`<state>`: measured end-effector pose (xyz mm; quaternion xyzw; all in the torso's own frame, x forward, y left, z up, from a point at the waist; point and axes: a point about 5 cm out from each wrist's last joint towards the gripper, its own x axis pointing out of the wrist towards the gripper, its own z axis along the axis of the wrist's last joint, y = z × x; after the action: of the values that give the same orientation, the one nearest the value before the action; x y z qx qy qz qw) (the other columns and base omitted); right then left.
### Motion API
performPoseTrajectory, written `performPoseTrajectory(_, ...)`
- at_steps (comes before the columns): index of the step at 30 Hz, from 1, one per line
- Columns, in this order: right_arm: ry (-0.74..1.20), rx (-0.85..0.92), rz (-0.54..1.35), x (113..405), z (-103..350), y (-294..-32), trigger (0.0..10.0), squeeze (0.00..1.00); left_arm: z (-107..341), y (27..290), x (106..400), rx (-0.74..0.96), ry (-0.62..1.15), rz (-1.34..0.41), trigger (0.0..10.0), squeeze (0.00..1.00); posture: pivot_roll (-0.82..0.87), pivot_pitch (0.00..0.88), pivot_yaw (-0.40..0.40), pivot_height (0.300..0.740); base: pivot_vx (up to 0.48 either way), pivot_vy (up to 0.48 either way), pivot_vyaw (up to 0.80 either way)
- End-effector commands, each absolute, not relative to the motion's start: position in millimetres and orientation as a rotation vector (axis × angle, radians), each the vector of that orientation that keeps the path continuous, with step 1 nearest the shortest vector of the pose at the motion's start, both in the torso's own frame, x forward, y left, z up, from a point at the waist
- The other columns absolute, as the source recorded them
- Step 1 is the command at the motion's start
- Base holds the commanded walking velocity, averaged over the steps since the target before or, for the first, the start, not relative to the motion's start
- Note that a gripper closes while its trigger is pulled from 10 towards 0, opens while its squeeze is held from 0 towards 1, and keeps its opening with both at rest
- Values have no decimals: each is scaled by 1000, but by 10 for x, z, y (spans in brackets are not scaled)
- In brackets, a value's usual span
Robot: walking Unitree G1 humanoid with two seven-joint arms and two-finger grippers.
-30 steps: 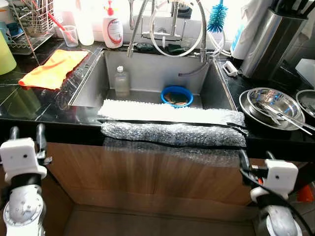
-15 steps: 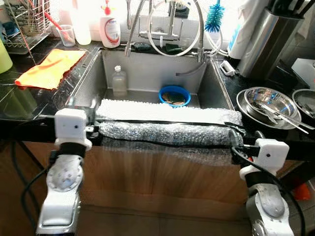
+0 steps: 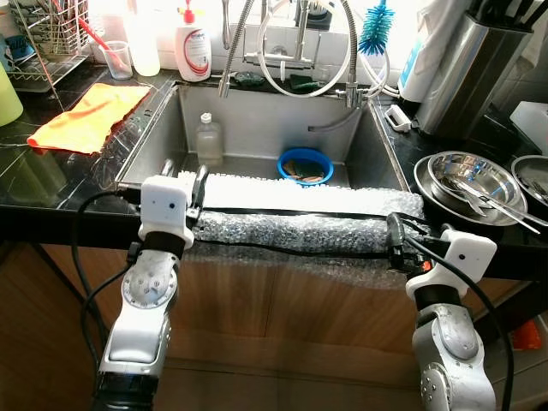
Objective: Kitchen organization
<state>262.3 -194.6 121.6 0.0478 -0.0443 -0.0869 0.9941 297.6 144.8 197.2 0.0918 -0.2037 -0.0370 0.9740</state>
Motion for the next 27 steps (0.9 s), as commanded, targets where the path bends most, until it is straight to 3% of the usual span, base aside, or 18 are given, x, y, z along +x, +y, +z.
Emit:
performPoseTrajectory(1,-102,68,-207,2634,1234,-2011,10000,773,2016,1374,2998,169,-432,-111,10000,0,-36,0,-87,740,0,0,0)
performPoseTrajectory(2,-108,50,-216,2640,1245,-2028,10000,0,2025,1360,3007,165,-434,-115,10000,0,-36,0,-87,740,0,0,0)
performPoseTrajectory(11,-125,40,-290,2743,1283,-2146,10000,0,1995,1209,3015,140,-427,-173,10000,0,-30,0,-86,740,0,0,0)
performPoseTrajectory(18,-40,33,-356,2733,1126,-2210,10000,0,1968,1210,3011,143,-414,-188,10000,0,-31,0,-82,740,0,0,0)
performPoseTrajectory(27,-100,8,-395,2823,1232,-2344,10000,0,1889,1199,2990,151,-388,-205,10000,0,-31,0,-73,740,0,0,0)
